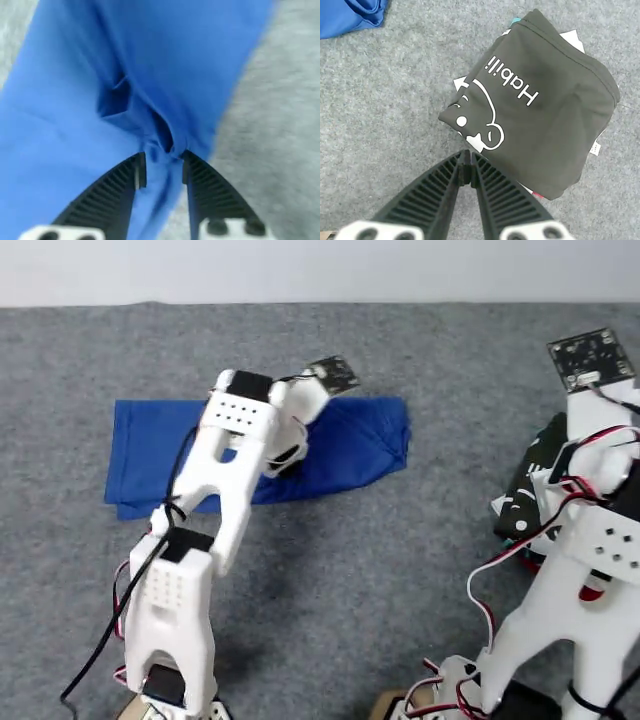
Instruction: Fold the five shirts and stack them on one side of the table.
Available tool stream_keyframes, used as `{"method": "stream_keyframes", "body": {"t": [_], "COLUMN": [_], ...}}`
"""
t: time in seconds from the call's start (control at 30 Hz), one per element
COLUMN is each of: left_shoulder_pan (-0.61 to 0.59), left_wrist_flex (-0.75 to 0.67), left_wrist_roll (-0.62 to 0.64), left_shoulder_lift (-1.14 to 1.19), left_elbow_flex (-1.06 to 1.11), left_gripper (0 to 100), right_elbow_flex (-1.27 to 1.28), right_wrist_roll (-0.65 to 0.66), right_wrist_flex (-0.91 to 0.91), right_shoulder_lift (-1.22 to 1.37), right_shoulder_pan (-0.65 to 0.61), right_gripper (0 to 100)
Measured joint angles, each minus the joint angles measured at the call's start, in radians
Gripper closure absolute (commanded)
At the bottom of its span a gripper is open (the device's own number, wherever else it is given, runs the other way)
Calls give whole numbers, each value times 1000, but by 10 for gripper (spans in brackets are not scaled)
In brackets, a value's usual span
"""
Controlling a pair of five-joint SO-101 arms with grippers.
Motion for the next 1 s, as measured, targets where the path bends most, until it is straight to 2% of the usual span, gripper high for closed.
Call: {"method": "stream_keyframes", "body": {"t": [0.3, 0.4, 0.57, 0.7, 0.8, 1.0], "left_shoulder_pan": [-12, -6, -38, -126, -226, -450], "left_wrist_flex": [64, 123, 210, 215, 215, 216], "left_wrist_roll": [-3, 2, 94, 233, 318, 391], "left_shoulder_lift": [37, 37, 37, 37, 37, 61], "left_elbow_flex": [-29, -103, -313, -431, -450, -453], "left_gripper": [882, 882, 879, 873, 821, 768], "right_elbow_flex": [0, 0, 0, 0, 0, 0], "right_wrist_roll": [0, 0, 0, 0, 0, 0], "right_wrist_flex": [0, 0, 0, 0, 0, 0], "right_shoulder_lift": [0, 0, 0, 0, 0, 0], "right_shoulder_pan": [0, 0, 0, 0, 0, 0], "right_gripper": [989, 989, 989, 989, 989, 989]}}
